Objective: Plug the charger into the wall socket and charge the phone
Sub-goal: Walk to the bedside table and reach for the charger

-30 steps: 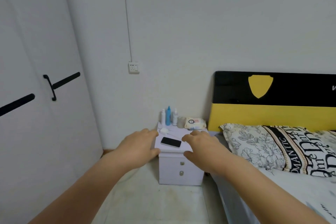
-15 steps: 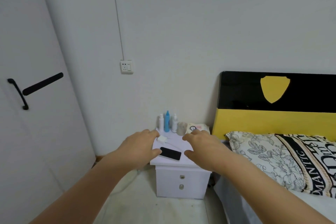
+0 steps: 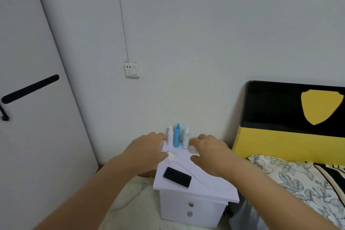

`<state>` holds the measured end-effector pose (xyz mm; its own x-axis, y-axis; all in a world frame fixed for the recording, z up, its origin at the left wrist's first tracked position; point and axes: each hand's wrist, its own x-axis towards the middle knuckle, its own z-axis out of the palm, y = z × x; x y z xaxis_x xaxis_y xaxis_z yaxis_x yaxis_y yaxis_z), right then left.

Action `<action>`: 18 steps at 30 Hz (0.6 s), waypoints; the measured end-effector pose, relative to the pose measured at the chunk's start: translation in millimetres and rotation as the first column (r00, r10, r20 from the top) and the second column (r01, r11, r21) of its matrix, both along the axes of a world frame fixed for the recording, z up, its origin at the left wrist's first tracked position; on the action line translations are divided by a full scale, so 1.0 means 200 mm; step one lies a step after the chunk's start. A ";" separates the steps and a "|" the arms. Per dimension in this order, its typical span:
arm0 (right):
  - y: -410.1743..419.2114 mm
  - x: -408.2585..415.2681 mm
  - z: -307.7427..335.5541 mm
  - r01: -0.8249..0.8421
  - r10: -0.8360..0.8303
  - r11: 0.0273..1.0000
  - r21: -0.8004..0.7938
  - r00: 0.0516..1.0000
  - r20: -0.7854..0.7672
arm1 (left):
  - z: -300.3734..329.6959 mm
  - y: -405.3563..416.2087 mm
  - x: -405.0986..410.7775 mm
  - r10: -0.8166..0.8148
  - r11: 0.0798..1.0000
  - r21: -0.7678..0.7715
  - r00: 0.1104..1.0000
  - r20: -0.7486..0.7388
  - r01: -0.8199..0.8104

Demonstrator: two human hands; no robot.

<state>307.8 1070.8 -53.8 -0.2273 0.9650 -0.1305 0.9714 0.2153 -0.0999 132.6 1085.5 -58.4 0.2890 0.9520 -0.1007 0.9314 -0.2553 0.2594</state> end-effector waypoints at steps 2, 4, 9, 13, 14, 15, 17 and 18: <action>0.12 -0.01 -0.02 0.005 -0.005 1.000 -0.004 1.000 0.004 | -0.02 0.12 -0.02 -0.005 1.000 -0.009 1.000 0.005 0.005; 0.23 -0.04 -0.04 0.019 -0.019 1.000 -0.015 1.000 0.005 | -0.04 0.23 -0.05 -0.018 1.000 -0.023 1.000 0.005 0.018; 0.52 -0.13 -0.10 0.052 -0.052 0.998 -0.041 0.999 -0.003 | -0.09 0.56 -0.15 -0.058 0.997 -0.049 0.998 0.007 0.058; 0.71 -0.18 -0.17 0.089 -0.090 0.994 -0.057 0.996 -0.016 | -0.14 0.79 -0.20 -0.097 0.992 -0.086 0.995 -0.012 0.096; 0.75 -0.19 -0.19 0.099 -0.101 0.993 -0.066 0.995 -0.020 | -0.15 0.84 -0.21 -0.103 0.990 -0.096 0.995 -0.012 0.101; 0.80 -0.20 -0.21 0.105 -0.107 0.992 -0.075 0.994 -0.022 | -0.17 0.89 -0.21 -0.108 0.989 -0.108 0.994 -0.013 0.106; 0.88 -0.20 -0.24 0.107 -0.109 0.990 -0.087 0.994 -0.020 | -0.20 0.97 -0.22 -0.115 0.985 -0.134 0.993 -0.015 0.112; 0.93 -0.20 -0.26 0.108 -0.111 0.990 -0.095 0.994 -0.017 | -0.22 1.02 -0.22 -0.118 0.983 -0.146 0.993 -0.016 0.115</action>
<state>267.1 1256.3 -105.7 -0.1248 0.9681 -0.2173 0.9859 0.0964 -0.1367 89.0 1288.9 -102.3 0.3928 0.8868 -0.2435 0.9040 -0.3237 0.2794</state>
